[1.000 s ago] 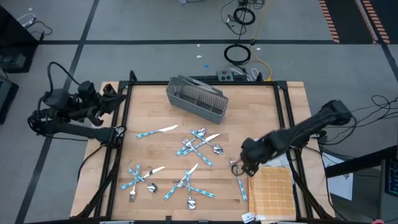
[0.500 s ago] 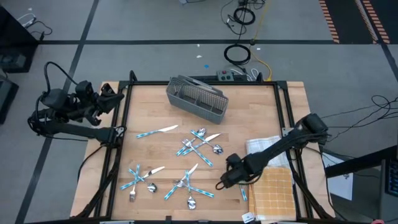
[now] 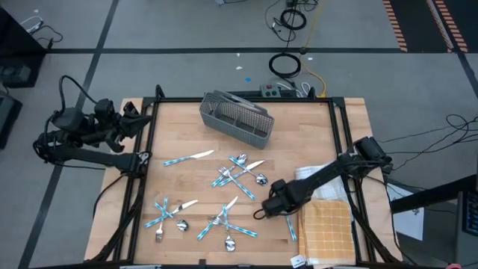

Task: Sort silverware
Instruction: Put the fork into the silverware rack

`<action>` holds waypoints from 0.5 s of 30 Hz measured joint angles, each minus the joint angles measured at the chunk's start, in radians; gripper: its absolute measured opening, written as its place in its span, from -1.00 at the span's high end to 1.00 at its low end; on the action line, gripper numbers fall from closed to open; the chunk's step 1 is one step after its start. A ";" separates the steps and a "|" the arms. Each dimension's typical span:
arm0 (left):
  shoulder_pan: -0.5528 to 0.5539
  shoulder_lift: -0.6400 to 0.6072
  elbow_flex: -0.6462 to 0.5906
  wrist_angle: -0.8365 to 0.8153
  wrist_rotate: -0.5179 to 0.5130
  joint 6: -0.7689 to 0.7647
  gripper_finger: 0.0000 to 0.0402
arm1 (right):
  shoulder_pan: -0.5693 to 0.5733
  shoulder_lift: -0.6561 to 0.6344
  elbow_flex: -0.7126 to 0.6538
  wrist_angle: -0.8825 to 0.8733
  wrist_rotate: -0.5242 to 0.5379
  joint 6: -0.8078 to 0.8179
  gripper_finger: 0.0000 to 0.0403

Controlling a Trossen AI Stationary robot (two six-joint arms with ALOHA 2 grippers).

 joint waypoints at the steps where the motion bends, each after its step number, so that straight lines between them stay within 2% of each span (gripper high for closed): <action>1: 0.000 0.000 0.000 -0.003 0.000 0.000 0.92 | -0.001 0.000 -0.001 -0.010 0.002 0.009 0.11; 6: 0.000 0.000 0.000 -0.011 0.000 0.001 0.92 | -0.002 0.001 -0.003 -0.017 0.024 0.025 0.81; 7: 0.000 0.000 0.000 -0.014 0.000 0.001 0.92 | -0.003 0.001 -0.004 -0.015 0.025 0.028 0.90; 12: 0.000 0.000 0.000 -0.014 0.000 0.001 0.92 | -0.003 0.000 -0.001 0.011 0.024 0.048 0.97; 15: 0.000 0.000 0.000 -0.014 0.000 0.001 0.92 | -0.002 0.003 0.042 -0.019 0.060 0.046 0.99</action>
